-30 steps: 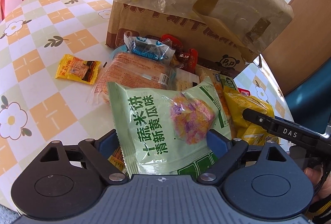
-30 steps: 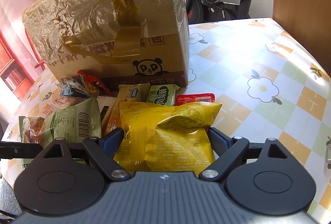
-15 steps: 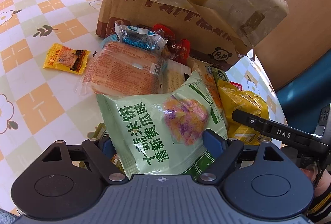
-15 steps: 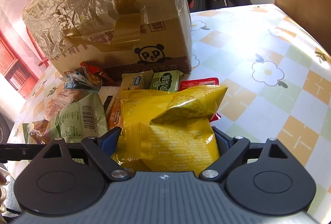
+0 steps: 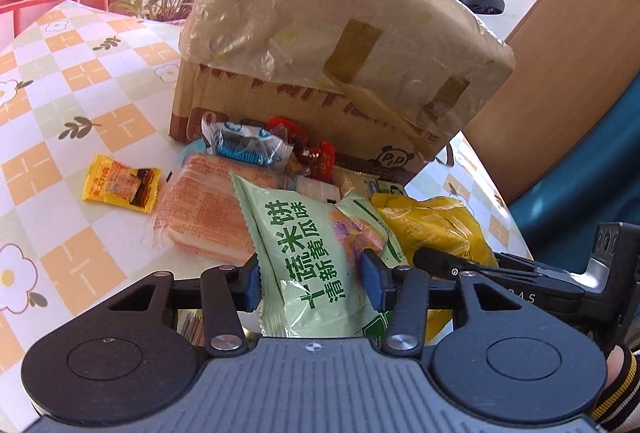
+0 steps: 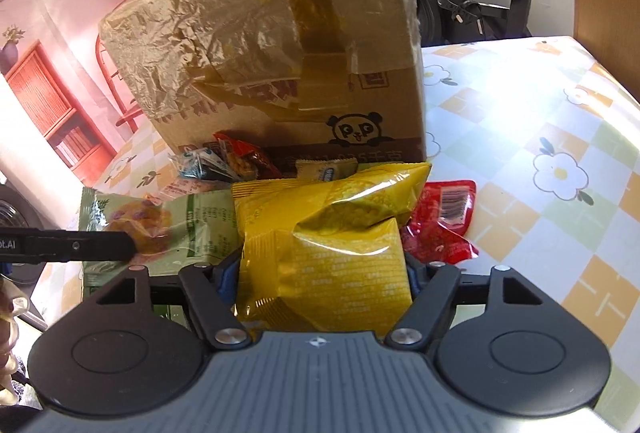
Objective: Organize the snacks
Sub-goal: 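Grasp the pale green rice-cracker bag with the left tool while the right tool grasps the yellow chip bag, then lift both held bags up from the table toward the box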
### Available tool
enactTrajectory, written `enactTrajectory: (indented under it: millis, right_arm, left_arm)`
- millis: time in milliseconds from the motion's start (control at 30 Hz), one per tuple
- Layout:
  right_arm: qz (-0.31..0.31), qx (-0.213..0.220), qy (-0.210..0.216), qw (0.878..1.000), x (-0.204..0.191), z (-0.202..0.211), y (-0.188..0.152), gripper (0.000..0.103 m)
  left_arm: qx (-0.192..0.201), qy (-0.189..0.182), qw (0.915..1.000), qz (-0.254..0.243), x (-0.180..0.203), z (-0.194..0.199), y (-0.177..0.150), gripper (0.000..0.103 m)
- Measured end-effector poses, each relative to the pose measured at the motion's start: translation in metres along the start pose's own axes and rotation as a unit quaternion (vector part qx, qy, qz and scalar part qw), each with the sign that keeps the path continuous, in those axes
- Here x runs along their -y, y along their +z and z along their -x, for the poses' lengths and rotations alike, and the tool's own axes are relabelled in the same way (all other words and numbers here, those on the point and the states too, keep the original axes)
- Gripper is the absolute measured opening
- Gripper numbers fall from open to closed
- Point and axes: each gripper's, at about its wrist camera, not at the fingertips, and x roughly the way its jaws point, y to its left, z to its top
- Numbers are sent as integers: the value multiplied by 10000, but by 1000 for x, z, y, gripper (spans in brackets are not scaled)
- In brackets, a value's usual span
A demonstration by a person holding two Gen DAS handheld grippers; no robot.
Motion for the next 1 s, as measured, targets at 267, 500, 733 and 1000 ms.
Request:
enactTrajectory:
  millis: [267, 500, 733, 1000]
  right_arm:
    - [214, 203, 298, 9991, -21, -19, 24, 73]
    - [31, 207, 295, 9993, -7, -28, 17, 75]
    - [-202, 237, 269, 9992, 4, -19, 17, 77]
    - [-286, 189, 316, 9989, 2, -17, 8, 77]
  left_arm:
    - [400, 250, 9987, -200, -3, 4, 29, 46]
    - [470, 319, 9984, -3, -12, 4, 19, 53]
    - [192, 691, 9973, 180, -11, 13, 13, 79]
    - [-174, 178, 9996, 152, -12, 10, -9, 86]
